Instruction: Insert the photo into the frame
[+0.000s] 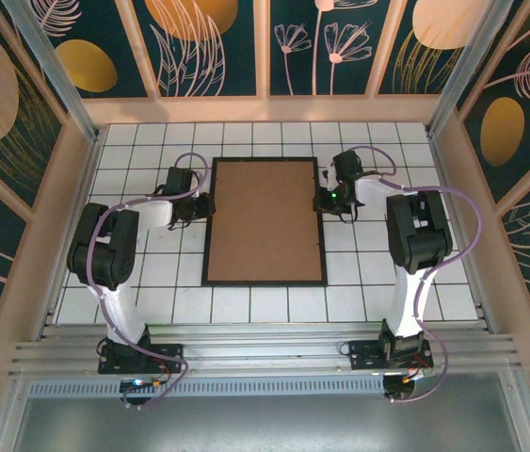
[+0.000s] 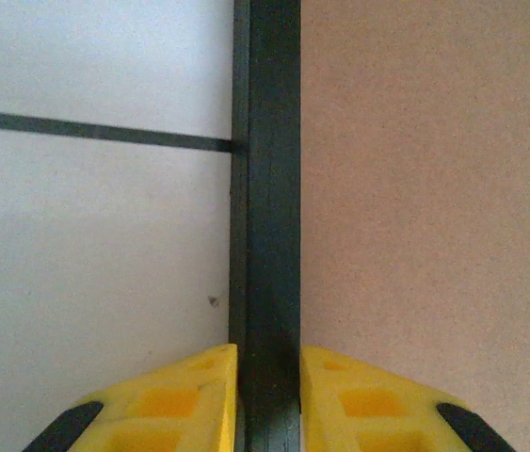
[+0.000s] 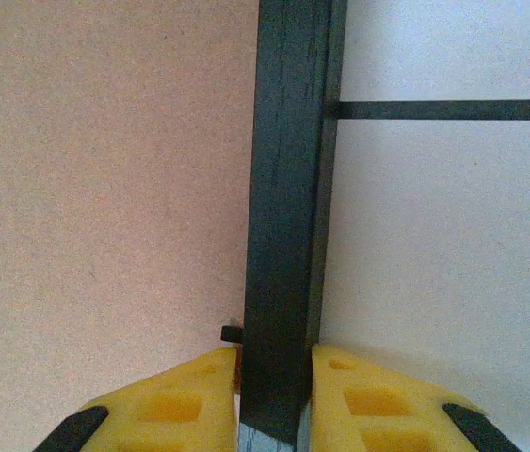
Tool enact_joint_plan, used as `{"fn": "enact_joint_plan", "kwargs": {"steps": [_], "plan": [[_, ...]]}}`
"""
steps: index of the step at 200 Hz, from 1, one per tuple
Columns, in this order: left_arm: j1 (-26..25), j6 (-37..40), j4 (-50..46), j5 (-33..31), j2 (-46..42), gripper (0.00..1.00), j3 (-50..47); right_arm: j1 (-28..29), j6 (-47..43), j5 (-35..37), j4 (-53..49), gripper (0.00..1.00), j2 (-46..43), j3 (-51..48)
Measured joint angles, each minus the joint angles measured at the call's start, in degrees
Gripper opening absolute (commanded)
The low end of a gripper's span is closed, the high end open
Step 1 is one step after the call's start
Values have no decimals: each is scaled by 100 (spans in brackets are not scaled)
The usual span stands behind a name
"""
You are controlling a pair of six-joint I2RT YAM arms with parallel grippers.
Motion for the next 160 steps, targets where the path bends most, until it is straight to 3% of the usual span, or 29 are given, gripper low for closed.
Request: {"fn": "enact_joint_plan", "kwargs": {"steps": [37,92,160], "plan": [[22,-26,13,39,-50,23,-55,13,0,-13,13,23,2,0],[72,-175,107,105,-72,30,-142,13,0,-13,15,23,2,0],[87,-262,173,240,-221,24,-350,13,0,-13,15,23,2,0]]}}
